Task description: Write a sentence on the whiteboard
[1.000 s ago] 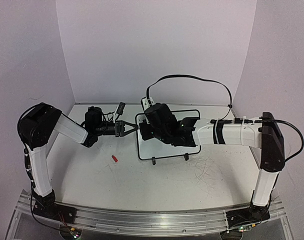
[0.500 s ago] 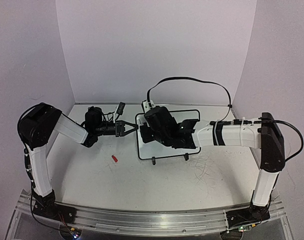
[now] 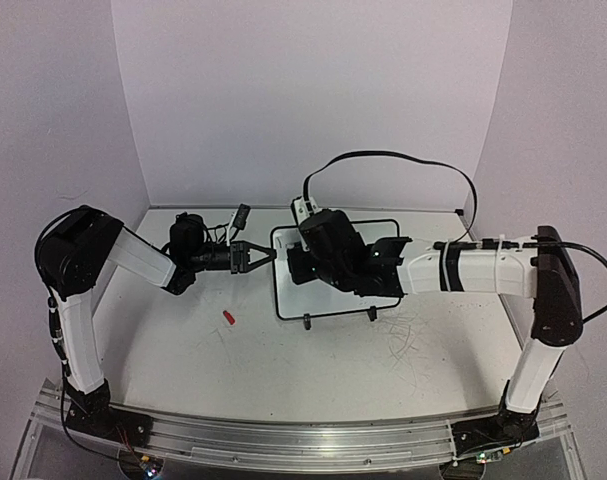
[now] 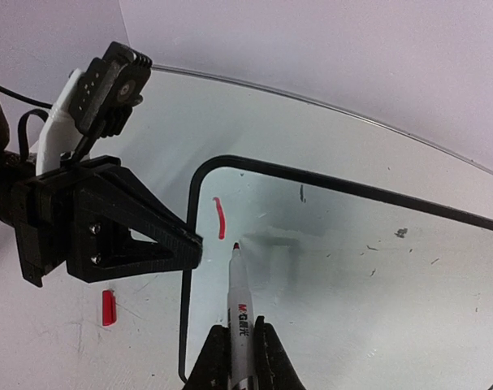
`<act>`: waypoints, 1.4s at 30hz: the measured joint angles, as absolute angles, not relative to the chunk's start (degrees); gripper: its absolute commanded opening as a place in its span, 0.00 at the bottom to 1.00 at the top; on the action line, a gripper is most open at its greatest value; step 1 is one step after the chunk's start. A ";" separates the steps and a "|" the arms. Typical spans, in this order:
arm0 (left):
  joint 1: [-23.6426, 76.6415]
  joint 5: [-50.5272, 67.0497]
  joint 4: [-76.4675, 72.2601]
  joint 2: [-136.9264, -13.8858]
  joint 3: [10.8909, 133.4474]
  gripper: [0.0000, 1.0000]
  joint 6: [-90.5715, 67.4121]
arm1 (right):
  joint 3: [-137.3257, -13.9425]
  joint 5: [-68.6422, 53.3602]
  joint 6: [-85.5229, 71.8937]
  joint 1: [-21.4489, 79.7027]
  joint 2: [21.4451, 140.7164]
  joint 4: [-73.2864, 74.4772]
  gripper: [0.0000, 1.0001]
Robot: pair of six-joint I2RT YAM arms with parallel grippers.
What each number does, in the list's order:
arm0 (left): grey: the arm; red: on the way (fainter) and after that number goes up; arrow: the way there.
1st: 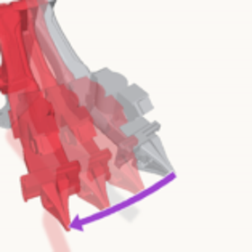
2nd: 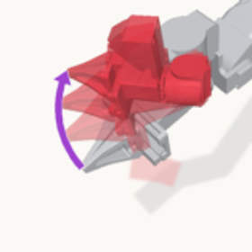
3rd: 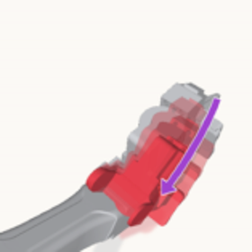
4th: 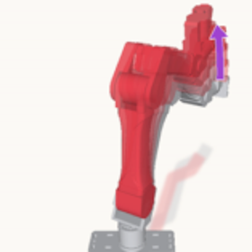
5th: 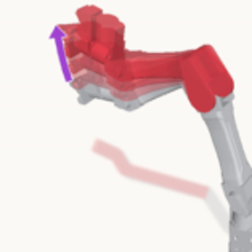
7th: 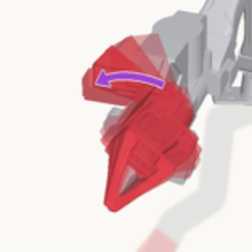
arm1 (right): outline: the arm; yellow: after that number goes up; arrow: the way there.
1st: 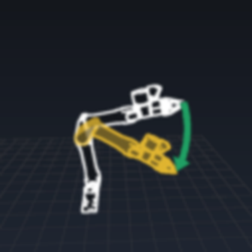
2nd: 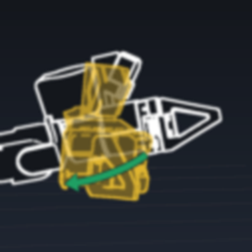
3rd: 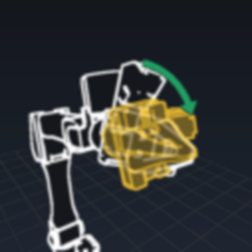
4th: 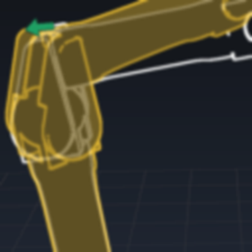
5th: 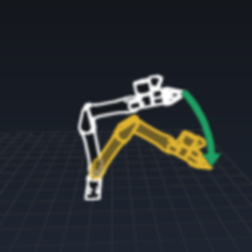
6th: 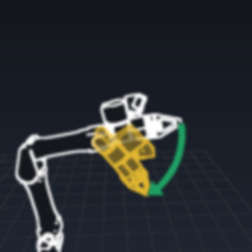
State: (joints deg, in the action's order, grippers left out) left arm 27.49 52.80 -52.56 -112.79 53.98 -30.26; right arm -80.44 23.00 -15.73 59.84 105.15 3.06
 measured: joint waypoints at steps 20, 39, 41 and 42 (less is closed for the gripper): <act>27.49 52.82 -52.56 -112.79 53.98 0.00 -30.33 | -80.99 22.24 -15.25 58.32 104.97 0.06 0.00; 27.49 52.84 -52.56 -112.79 53.98 0.00 -30.44 | -81.01 21.92 -15.27 57.87 106.00 0.03 0.00; 27.49 52.84 -52.57 -112.79 53.98 0.00 -30.45 | -81.01 22.03 -15.27 57.87 106.00 0.03 0.00; 27.49 52.84 -52.56 -112.79 53.98 0.00 -30.46 | -81.01 22.08 -15.27 57.87 106.00 0.03 0.00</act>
State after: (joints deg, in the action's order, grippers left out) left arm 27.49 52.84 -52.56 -112.79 53.98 -30.46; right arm -81.01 22.08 -15.27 57.87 106.00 0.03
